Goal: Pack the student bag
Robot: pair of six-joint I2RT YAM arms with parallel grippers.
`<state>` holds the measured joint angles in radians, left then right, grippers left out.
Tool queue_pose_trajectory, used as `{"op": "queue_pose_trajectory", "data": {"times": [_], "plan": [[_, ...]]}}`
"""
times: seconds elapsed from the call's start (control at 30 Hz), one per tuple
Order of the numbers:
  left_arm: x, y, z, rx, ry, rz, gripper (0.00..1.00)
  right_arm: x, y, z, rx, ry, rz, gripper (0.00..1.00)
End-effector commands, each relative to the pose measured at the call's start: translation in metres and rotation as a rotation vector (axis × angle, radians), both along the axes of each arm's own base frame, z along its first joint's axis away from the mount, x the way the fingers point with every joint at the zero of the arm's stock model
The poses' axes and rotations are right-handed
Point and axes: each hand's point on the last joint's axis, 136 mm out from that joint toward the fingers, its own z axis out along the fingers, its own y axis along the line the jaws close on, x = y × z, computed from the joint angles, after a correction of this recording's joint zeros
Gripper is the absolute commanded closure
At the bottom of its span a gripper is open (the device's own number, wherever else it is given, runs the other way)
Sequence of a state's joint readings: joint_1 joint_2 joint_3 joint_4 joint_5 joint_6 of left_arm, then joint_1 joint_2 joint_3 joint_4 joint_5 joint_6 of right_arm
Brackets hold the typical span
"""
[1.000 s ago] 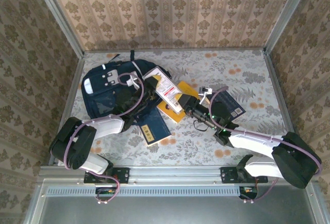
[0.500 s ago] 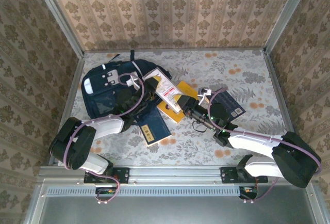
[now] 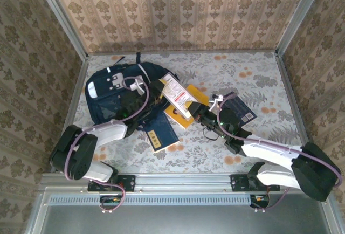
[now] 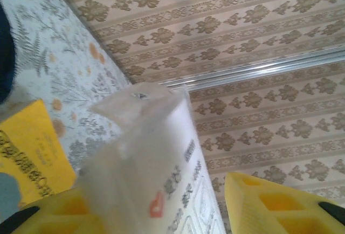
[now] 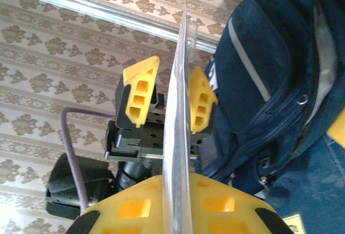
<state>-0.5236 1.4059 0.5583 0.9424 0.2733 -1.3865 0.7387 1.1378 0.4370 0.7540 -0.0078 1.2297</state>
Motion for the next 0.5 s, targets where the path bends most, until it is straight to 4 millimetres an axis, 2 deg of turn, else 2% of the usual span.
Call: {"op": "queue_pose_trajectory", "data": {"times": [0.0, 0.03, 0.13, 0.2, 0.3, 0.4, 0.47], "plan": [[-0.002, 0.018, 0.0, 0.106, -0.004, -0.006, 0.49, 0.002, -0.023, -0.013, -0.117, 0.015, -0.081, 0.94], [0.006, 0.034, -0.003, 0.161, 0.022, 0.029, 0.49, 0.002, -0.029, -0.018, -0.15, 0.026, -0.094, 0.94], [0.01, 0.065, -0.019, 0.409, 0.137, 0.092, 0.49, -0.001, -0.046, -0.026, -0.2, 0.024, -0.124, 0.94], [0.014, 0.077, -0.016, 0.526, 0.134, 0.106, 0.49, -0.004, -0.056, -0.03, -0.22, 0.023, -0.139, 0.94], [0.031, 0.086, -0.011, 0.598, 0.129, 0.1, 0.49, -0.007, -0.069, -0.037, -0.223, 0.028, -0.153, 0.94], [0.05, 0.085, -0.016, 0.635, 0.157, 0.047, 0.5, -0.007, -0.077, -0.042, -0.212, 0.039, -0.157, 0.94], [0.061, 0.085, -0.028, 0.661, 0.199, 0.006, 0.5, -0.008, -0.08, -0.044, -0.206, 0.041, -0.156, 0.94]]}}
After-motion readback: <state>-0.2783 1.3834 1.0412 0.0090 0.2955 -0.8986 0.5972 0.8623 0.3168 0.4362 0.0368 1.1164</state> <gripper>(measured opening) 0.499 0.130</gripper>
